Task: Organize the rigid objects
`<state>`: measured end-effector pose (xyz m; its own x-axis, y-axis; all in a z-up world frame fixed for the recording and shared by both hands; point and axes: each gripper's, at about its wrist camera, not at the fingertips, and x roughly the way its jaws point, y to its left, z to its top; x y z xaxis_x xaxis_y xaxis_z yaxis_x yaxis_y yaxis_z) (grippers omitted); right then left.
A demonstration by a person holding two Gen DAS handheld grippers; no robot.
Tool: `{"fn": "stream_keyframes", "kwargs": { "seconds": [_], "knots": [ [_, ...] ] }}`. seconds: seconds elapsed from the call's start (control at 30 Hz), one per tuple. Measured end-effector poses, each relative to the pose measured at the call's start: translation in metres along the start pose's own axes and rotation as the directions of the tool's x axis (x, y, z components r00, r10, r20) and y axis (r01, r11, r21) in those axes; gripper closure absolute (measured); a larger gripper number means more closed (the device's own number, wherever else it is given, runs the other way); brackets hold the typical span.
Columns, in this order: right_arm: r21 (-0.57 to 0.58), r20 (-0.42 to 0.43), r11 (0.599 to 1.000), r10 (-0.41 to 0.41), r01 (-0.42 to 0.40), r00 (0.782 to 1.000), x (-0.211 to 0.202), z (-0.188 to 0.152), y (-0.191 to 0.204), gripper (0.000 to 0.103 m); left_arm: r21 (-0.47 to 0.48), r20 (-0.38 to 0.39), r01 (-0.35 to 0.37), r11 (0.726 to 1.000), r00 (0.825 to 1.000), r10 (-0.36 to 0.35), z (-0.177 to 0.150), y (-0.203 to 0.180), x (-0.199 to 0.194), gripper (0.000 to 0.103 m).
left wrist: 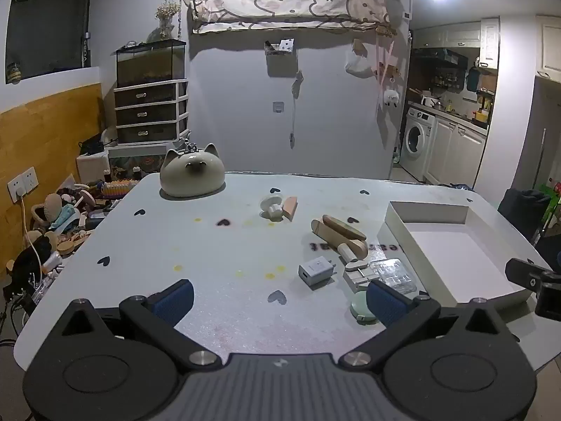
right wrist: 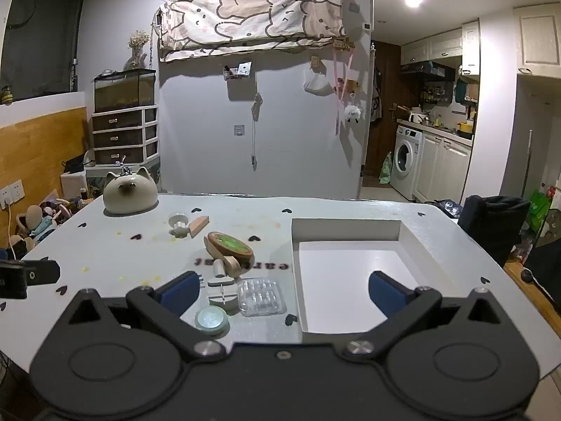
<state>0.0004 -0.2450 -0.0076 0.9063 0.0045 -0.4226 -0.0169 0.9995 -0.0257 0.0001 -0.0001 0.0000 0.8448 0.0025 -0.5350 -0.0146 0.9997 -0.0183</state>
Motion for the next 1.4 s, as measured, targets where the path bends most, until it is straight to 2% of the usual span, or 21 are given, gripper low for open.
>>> {"fn": "stream_keyframes", "kwargs": {
  "seconds": [1.4],
  "knots": [
    [0.008,-0.011,1.000,0.001,-0.001,1.000,0.0074,-0.0001,0.0024,0.000,-0.013,0.003,-0.007,1.000,1.000,0.008,0.0029,-0.0009,0.0009,0.000]
  ]
}}
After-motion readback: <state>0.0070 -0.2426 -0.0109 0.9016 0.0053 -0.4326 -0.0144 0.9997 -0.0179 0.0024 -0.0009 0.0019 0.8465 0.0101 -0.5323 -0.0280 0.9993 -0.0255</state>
